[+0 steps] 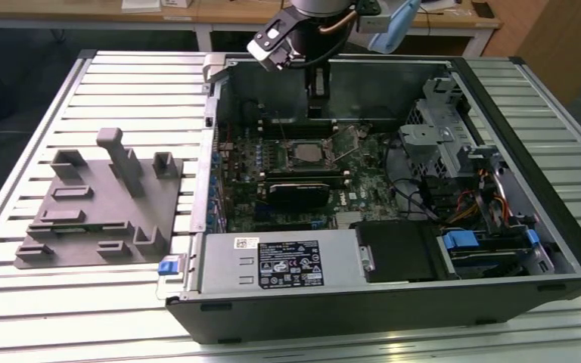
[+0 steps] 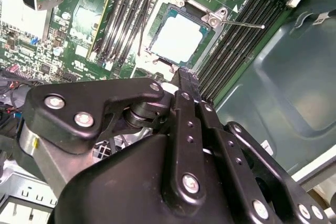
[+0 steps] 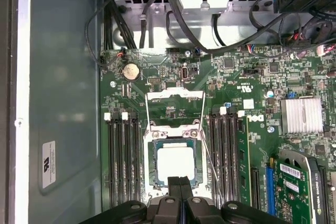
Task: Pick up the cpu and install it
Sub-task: 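Close the cpu cover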
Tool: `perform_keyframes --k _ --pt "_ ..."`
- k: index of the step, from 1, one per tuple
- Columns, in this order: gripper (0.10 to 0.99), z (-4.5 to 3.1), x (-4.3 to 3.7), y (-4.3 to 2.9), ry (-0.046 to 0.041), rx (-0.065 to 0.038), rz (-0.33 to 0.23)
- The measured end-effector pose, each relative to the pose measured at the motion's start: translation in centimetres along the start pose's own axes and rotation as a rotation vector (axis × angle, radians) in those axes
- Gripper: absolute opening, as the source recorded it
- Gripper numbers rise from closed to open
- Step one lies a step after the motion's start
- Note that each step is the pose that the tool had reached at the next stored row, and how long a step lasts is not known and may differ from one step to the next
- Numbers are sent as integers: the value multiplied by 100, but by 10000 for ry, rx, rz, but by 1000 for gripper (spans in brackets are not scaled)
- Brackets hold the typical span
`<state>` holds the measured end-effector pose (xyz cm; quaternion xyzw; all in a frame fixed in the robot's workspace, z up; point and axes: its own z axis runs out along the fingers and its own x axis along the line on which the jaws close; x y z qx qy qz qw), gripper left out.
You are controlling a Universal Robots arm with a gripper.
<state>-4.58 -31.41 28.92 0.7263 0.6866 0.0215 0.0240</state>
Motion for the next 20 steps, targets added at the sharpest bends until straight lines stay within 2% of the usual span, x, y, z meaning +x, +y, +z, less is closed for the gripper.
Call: perform_keyframes --k 6,20 --pt "106 -1 1 14 -4 3 -2" --pt "106 14 13 230 -1 1 0"
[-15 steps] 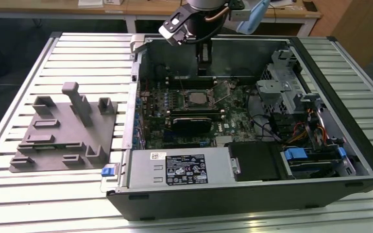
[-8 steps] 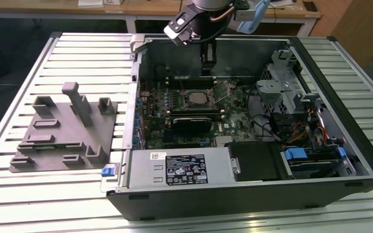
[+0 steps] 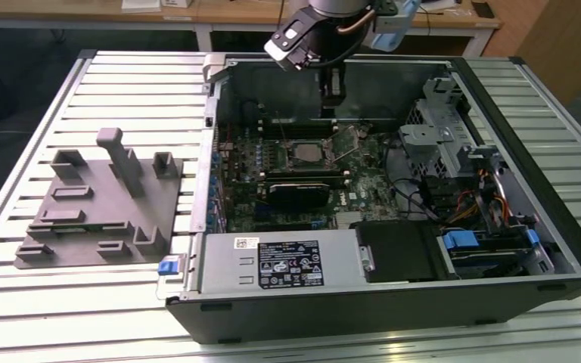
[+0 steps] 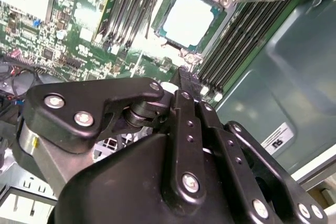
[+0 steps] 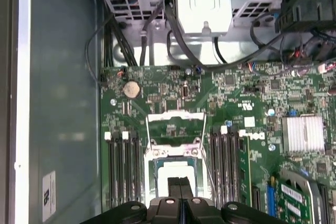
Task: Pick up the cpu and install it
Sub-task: 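Close the cpu cover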
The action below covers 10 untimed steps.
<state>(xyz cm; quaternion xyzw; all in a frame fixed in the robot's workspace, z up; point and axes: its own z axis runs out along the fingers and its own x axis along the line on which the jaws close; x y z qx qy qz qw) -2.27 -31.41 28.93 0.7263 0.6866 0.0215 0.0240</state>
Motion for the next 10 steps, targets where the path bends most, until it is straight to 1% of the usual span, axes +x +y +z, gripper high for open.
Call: perform_keyframes --k 4,7,10 --pt "106 5 5 86 -1 0 1" --pt "106 11 9 169 0 1 0" --pt "106 18 15 266 -1 6 1"
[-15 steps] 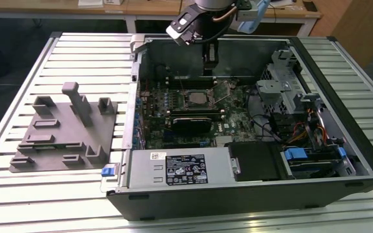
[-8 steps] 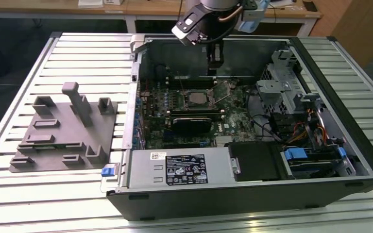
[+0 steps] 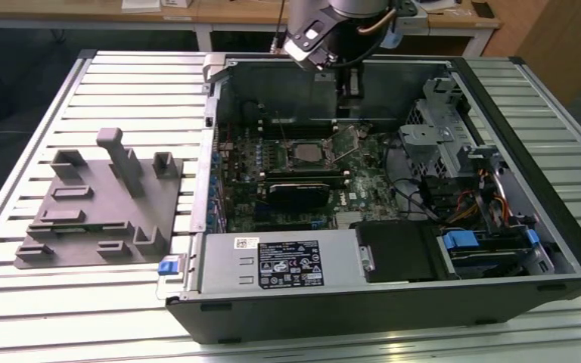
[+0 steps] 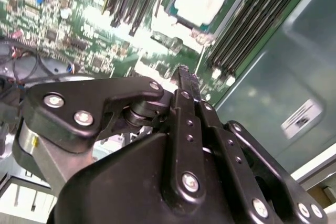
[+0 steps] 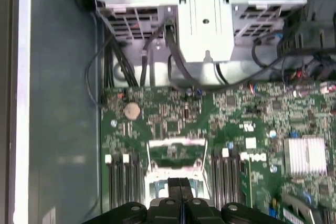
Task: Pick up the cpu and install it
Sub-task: 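Close the cpu cover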
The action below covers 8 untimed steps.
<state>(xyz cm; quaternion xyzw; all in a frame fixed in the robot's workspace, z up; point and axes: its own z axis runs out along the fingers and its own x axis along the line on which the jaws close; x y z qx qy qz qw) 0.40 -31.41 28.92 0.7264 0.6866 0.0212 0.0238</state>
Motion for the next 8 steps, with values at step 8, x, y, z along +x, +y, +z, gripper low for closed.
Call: perform_keyframes --k 8 --pt "106 65 15 256 -4 70 -1"
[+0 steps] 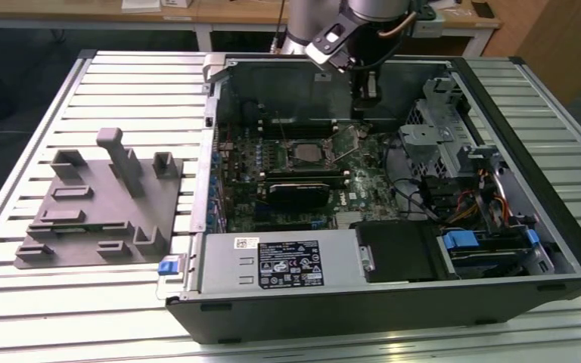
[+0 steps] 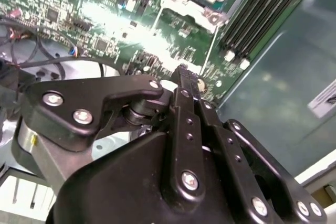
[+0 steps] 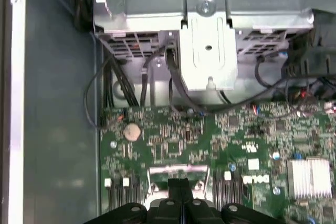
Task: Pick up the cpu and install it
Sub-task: 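Close the cpu cover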
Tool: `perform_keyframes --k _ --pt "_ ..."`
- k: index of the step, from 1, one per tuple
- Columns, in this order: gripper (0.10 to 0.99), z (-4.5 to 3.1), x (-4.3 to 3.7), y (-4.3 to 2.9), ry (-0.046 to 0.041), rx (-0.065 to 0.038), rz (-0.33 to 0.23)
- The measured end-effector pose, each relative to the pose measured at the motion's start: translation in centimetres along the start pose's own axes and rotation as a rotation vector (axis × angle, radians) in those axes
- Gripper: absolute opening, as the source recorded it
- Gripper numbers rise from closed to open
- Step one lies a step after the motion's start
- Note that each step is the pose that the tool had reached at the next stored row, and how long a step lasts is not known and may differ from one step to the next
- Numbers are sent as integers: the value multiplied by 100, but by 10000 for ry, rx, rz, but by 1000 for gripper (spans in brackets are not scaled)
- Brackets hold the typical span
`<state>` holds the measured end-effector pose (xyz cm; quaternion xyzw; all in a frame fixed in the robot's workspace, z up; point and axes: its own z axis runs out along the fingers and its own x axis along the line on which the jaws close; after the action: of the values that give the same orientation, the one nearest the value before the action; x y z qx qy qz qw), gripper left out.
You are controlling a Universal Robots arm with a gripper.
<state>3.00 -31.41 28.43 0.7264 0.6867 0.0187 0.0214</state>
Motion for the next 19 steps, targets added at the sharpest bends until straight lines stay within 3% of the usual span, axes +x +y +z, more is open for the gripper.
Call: perform_keyframes --k 14,19 --pt "106 241 16 270 -12 197 -1" --pt "106 331 20 321 -15 259 -1"
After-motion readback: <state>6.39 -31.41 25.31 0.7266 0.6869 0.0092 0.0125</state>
